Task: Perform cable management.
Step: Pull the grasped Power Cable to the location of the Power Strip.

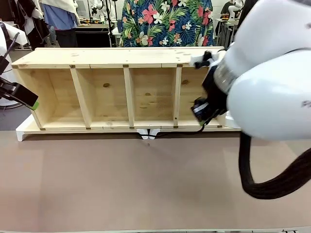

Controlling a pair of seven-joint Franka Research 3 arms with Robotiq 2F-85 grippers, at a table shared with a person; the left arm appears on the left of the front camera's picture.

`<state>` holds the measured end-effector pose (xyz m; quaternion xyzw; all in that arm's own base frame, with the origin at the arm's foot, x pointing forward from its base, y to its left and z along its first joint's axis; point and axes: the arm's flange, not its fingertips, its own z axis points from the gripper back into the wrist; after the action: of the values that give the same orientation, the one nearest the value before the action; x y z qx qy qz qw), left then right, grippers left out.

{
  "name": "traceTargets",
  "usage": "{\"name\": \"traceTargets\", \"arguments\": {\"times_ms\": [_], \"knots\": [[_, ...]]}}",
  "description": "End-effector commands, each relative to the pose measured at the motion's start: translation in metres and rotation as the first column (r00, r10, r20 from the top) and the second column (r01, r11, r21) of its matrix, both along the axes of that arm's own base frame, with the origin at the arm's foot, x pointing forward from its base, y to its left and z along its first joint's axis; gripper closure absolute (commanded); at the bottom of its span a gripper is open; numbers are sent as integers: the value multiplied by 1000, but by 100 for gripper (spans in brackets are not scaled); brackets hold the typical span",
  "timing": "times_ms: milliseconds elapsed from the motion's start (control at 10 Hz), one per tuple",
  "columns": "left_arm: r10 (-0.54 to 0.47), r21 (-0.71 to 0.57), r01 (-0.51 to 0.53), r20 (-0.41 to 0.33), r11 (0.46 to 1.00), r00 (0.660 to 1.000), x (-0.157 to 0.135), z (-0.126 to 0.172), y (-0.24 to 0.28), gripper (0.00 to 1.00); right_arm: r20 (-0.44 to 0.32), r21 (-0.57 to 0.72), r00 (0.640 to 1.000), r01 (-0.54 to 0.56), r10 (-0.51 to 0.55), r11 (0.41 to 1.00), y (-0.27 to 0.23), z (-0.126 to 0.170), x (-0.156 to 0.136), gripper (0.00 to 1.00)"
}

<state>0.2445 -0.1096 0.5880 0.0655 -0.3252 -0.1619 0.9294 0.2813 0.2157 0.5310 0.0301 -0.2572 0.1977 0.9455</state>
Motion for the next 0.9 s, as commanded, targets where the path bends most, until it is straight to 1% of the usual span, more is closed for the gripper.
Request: {"name": "traceTargets", "arguments": {"times_ms": [0, 200, 500, 800], "knots": [[-3, 4, 3, 2, 1000, 1000, 1, 0, 0, 0, 10, 27, 998, 68, -68, 997, -55, -24, -39, 86], [-3, 4, 3, 2, 1000, 1000, 1, 0, 0, 0, 18, 47, 989, 147, -148, 988, -93, -18, -41, 86], [-3, 4, 3, 2, 1000, 1000, 1, 0, 0, 0, 21, 83, 966, 254, -256, 964, -145, -9, -39, 86], [-3, 4, 3, 2, 1000, 1000, 1, 0, 0, 0, 18, 110, 946, 319, -323, 941, -185, -4, -28, 86]]}}
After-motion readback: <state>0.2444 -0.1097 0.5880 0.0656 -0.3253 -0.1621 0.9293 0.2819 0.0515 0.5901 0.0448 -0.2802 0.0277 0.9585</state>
